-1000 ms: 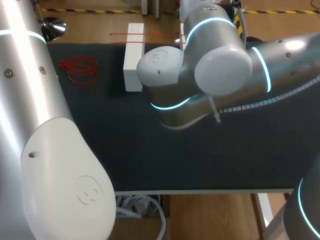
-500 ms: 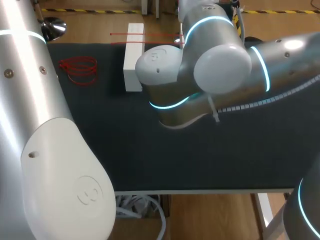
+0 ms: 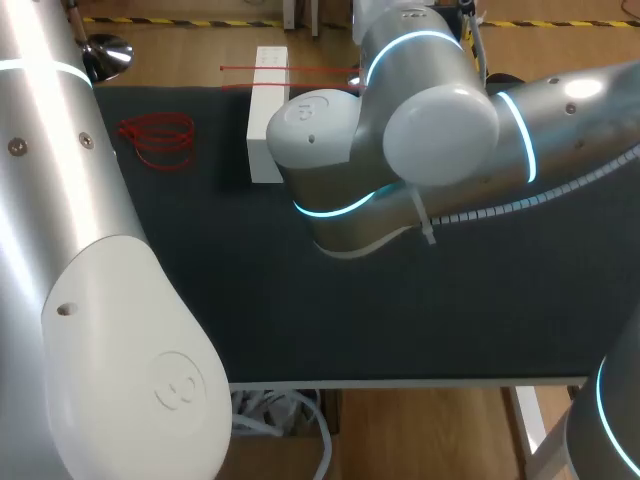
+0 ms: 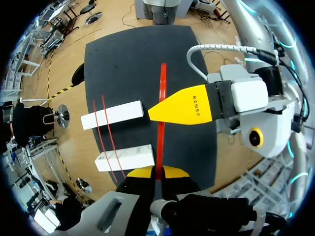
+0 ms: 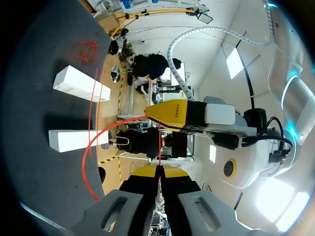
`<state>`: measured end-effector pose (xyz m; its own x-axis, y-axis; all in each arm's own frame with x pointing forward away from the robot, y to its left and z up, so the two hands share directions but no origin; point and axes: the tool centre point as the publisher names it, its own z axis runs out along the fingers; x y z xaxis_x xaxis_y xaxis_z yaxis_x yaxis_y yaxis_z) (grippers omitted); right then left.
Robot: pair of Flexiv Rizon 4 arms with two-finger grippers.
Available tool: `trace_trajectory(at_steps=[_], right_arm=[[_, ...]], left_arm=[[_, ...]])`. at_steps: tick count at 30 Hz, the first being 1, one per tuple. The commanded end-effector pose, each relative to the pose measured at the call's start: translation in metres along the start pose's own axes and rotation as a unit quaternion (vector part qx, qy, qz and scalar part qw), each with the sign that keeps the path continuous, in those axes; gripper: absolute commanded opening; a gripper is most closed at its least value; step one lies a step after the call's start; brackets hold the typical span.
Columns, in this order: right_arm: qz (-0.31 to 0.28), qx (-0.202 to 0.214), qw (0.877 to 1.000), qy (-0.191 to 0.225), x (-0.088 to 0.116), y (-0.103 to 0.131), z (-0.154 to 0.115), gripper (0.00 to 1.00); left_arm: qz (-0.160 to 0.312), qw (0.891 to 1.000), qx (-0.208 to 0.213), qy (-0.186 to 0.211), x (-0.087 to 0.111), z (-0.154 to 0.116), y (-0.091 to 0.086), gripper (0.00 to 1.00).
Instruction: Grab the tape and strap the tape.
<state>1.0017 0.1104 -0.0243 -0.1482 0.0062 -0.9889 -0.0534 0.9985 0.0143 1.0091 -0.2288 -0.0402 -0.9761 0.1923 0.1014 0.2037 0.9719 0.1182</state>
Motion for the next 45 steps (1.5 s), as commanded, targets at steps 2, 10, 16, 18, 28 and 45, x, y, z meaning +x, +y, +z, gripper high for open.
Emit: trace_trajectory(at_steps=[2,10,16,18,28,45], right_arm=[[0.0,0.002,1.0,0.004,-0.003,0.002,0.0,0.0],[-0.001,0.002,1.0,0.005,-0.003,0.006,0.001,0.0],[-0.002,0.0,1.0,0.008,-0.002,0.009,0.003,0.0],[-0.004,-0.001,1.0,0.01,-0.002,0.01,0.004,0.0],[-0.008,-0.005,1.0,0.012,-0.002,0.014,0.004,0.0],[-0.014,-0.012,1.0,0.018,-0.003,0.021,0.009,0.0]], left_arm=[[0.0,1.0,-0.003,0.003,-0.002,-0.002,-0.002,0.0],[0.0,1.0,-0.003,0.003,-0.002,-0.002,-0.002,0.0],[0.0,1.0,-0.003,0.003,-0.002,-0.002,-0.002,0.0],[0.0,1.0,-0.003,0.003,-0.002,-0.002,-0.002,0.0],[0.0,1.0,-0.003,0.003,-0.002,-0.002,-0.002,0.0],[0.0,1.0,-0.003,0.003,-0.002,-0.002,-0.002,0.0]])
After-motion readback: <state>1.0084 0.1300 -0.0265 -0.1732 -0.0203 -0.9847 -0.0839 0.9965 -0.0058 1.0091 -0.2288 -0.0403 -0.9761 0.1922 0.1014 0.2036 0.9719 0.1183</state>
